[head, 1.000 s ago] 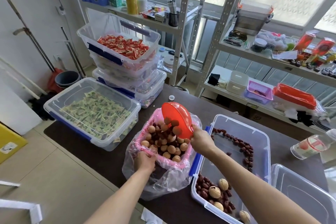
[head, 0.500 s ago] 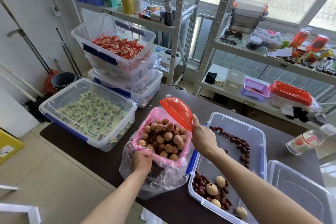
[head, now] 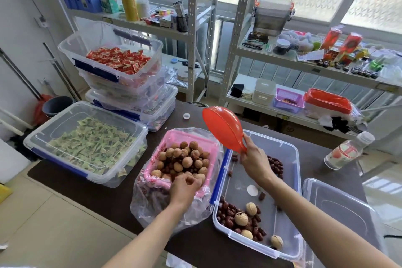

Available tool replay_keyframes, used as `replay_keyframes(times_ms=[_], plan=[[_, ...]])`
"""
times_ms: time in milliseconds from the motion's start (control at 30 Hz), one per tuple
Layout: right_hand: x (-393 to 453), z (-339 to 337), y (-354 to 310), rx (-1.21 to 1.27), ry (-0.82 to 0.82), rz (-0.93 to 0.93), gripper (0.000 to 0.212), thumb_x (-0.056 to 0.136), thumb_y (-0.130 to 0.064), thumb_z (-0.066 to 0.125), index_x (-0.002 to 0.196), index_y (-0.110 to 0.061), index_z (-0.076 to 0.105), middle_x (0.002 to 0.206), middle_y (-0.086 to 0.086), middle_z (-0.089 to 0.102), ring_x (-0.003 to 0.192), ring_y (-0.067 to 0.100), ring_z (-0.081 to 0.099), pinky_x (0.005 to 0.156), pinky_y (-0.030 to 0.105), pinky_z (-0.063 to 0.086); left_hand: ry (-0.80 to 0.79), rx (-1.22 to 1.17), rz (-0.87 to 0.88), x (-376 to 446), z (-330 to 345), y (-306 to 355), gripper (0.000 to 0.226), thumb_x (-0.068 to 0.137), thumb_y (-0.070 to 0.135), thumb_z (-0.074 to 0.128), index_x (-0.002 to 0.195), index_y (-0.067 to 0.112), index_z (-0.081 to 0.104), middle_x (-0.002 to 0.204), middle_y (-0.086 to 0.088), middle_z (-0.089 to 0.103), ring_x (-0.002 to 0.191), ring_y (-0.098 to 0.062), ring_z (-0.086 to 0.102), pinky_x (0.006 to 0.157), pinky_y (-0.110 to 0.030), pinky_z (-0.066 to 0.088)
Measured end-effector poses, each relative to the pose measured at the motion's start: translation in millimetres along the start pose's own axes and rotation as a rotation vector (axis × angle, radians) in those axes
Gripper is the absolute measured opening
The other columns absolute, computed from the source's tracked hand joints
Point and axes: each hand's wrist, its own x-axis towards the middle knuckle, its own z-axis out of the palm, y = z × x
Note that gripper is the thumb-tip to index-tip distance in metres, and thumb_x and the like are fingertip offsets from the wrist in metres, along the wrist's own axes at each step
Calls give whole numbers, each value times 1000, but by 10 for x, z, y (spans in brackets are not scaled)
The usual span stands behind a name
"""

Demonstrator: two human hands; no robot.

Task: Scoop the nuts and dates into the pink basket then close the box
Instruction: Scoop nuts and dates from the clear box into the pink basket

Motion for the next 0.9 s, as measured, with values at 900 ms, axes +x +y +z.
replay_keyframes(times_ms=[900], plan=[[-747,-487,1051,-770,-247,52,35,85,6,40,114,-11,52,103,10,69,97,32,67,68,36,42,-144,311,81,-234,483,-120,24,81,33,75,94,12,75,91,-4,75,89,-19,70,84,-38,58]])
